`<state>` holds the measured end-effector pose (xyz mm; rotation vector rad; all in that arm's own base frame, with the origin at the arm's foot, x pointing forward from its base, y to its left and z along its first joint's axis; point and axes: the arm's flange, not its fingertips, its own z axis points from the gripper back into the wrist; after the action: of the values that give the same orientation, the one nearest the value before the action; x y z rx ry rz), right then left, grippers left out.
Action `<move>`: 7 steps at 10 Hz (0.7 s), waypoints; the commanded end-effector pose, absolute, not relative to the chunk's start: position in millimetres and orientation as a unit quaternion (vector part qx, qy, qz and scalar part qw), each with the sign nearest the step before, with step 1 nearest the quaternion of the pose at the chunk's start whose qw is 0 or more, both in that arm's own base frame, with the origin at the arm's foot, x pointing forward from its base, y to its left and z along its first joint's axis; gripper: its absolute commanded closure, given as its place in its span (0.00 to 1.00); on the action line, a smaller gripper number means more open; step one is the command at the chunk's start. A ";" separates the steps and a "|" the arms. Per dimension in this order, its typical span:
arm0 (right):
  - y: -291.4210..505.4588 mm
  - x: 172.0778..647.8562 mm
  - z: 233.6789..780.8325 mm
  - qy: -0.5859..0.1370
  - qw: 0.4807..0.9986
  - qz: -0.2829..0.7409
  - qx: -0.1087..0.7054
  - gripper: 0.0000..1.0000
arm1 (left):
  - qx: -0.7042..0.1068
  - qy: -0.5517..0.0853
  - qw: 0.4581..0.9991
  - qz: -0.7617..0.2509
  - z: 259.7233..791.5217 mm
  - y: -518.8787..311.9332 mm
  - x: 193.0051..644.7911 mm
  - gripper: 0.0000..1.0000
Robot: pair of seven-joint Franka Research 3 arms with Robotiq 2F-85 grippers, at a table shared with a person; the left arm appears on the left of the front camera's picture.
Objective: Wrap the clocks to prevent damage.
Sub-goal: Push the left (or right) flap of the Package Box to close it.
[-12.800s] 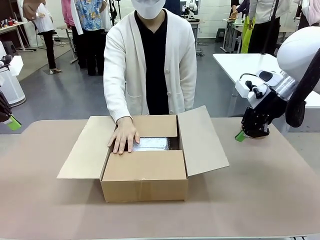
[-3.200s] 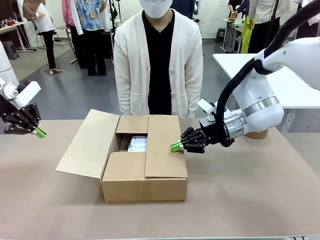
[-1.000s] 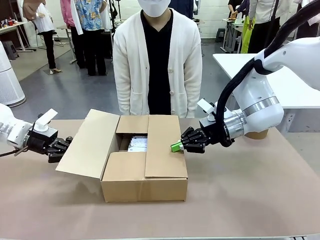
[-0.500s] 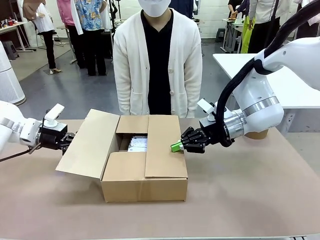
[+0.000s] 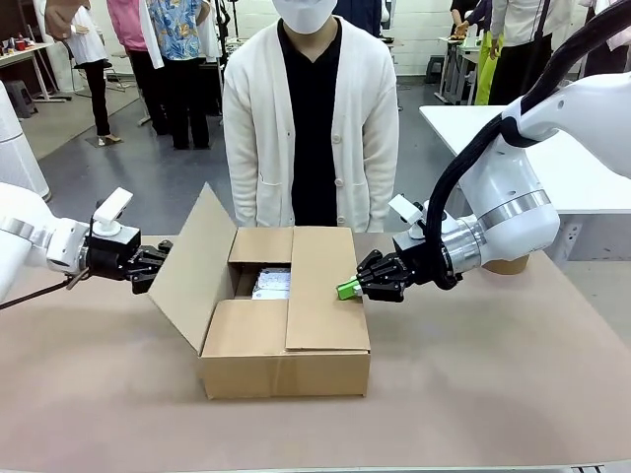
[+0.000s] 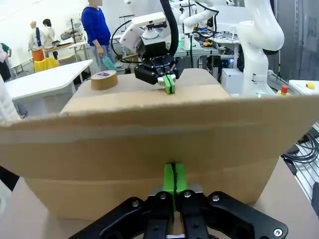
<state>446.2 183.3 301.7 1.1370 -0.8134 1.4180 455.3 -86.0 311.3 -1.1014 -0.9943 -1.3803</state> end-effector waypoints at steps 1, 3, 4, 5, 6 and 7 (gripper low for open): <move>184.4 445.7 297.1 -0.341 0.549 0.596 0.477 0.99 | -0.452 -0.437 0.511 -0.587 310.1 -100.6 449.2 1.00; 184.4 445.7 297.1 -0.341 0.549 0.596 0.477 0.99 | -0.451 -0.425 0.509 -0.597 310.7 -109.7 452.6 1.00; 184.4 445.7 297.1 -0.341 0.549 0.596 0.477 0.99 | -0.451 -0.422 0.511 -0.598 307.6 -114.8 450.3 1.00; 184.4 445.7 297.1 -0.341 0.549 0.596 0.477 0.99 | -0.448 -0.418 0.512 -0.601 305.9 -120.6 449.6 1.00; 184.4 445.7 297.1 -0.341 0.549 0.596 0.477 0.99 | -0.445 -0.408 0.512 -0.612 307.1 -128.4 453.2 1.00; 184.4 445.7 297.1 -0.341 0.549 0.596 0.477 0.99 | -0.443 -0.404 0.511 -0.616 307.3 -134.4 453.9 1.00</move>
<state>446.2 183.3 301.7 1.1370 -0.8134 1.4180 451.5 -123.6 311.3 -1.0992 -0.9536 -1.4561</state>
